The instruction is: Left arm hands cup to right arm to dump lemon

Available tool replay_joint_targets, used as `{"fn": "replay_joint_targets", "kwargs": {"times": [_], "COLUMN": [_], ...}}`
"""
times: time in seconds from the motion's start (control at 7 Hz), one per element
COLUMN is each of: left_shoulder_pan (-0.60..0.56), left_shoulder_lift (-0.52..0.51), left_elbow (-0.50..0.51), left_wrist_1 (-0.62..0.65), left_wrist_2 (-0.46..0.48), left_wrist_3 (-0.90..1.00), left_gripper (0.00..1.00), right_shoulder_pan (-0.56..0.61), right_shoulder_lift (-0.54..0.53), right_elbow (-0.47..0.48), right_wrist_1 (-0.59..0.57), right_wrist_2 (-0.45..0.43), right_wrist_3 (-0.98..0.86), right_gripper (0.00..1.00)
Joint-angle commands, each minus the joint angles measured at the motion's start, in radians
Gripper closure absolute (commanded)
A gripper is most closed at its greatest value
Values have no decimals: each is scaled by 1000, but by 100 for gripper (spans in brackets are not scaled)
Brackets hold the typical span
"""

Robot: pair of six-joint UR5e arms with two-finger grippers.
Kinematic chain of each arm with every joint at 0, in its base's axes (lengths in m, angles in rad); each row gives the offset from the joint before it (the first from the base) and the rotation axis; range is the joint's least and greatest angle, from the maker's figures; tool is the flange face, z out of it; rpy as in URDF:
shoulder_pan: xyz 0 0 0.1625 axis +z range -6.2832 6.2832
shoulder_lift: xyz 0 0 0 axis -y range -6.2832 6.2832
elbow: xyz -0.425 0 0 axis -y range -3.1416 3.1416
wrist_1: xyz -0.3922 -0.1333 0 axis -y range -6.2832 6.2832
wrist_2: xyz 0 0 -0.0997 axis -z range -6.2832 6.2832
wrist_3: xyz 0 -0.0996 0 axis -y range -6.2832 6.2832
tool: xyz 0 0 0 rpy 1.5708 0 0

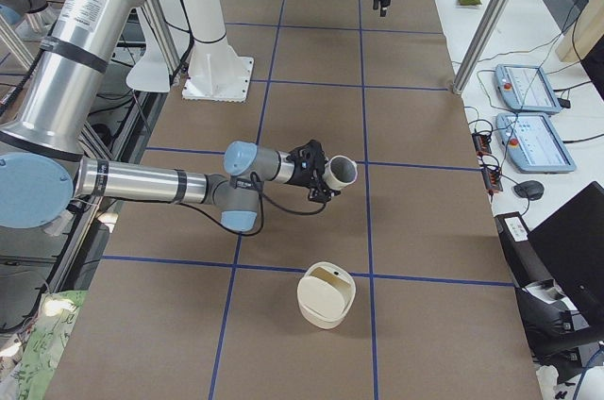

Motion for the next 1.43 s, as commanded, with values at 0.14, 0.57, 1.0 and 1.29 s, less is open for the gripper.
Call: {"fn": "replay_joint_targets", "kwargs": {"times": [0.14, 0.57, 1.0, 1.29], "left_shoulder_pan": [2, 2, 3, 6], "left_shoulder_lift": [-4, -10, -12, -15], "left_elbow": [-4, -3, -1, 0], "left_wrist_1": [0, -3, -3, -3], "left_wrist_2": [5, 11, 14, 28], "left_wrist_3": [6, 9, 9, 9], "left_gripper": [0, 0, 0, 0], "right_shoulder_pan": [302, 380, 419, 442], "right_shoulder_lift": [5, 50, 163, 171], "right_elbow": [-180, -251, -499, -504], "right_wrist_1": [167, 298, 587, 607], "right_wrist_2": [343, 427, 431, 431], "right_wrist_3": [142, 494, 775, 982], "right_gripper": [91, 91, 91, 91]}}
